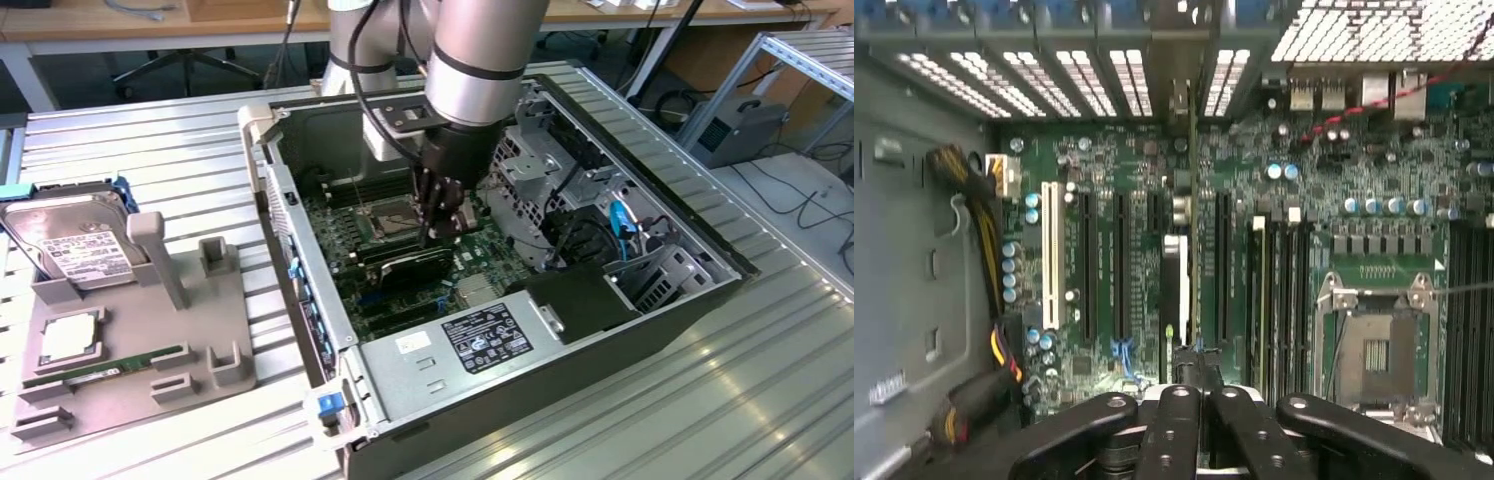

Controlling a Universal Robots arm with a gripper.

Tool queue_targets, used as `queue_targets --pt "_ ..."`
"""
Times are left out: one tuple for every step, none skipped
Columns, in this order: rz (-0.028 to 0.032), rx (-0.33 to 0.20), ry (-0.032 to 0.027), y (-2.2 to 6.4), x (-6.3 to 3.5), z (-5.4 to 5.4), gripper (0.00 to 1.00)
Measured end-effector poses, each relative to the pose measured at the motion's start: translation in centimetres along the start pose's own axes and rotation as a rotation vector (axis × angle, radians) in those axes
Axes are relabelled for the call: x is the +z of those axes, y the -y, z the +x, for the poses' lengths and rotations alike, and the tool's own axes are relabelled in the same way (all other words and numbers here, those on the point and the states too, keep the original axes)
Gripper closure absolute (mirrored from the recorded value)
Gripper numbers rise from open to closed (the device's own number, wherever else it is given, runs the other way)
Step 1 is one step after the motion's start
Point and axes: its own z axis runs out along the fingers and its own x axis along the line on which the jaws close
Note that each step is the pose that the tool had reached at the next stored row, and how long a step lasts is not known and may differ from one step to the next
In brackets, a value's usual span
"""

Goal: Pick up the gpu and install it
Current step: 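Press down on the gpu until it lock into place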

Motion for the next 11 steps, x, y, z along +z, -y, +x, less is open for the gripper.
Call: queue_targets --pt "-0.0008 0.0 0.0 0.14 0.0 0.0 0.89" --pt "-0.0018 0.0 0.0 0.3 -0.01 0.0 0.89" --pt "-0.0029 0.0 0.0 0.48 -0.02 0.0 0.89" --pt "-0.0036 0.0 0.0 0.61 -0.03 0.0 0.89" --pt "-0.0042 0.0 0.0001 0.72 -0.03 0.01 0.89" --pt "-0.0047 0.0 0.0 0.82 -0.03 0.01 0.89" --pt "-0.0048 0.0 0.0 0.85 -0.04 0.01 0.89" --pt "-0.0049 0.0 0.0 0.85 -0.04 0.0 0.89" --pt "-0.0049 0.0 0.0 0.87 -0.04 0.0 0.89" --pt "-0.0049 0.0 0.0 0.83 -0.04 0.0 0.89" --pt "-0.0049 0.0 0.0 0.83 -0.03 0.0 0.89"
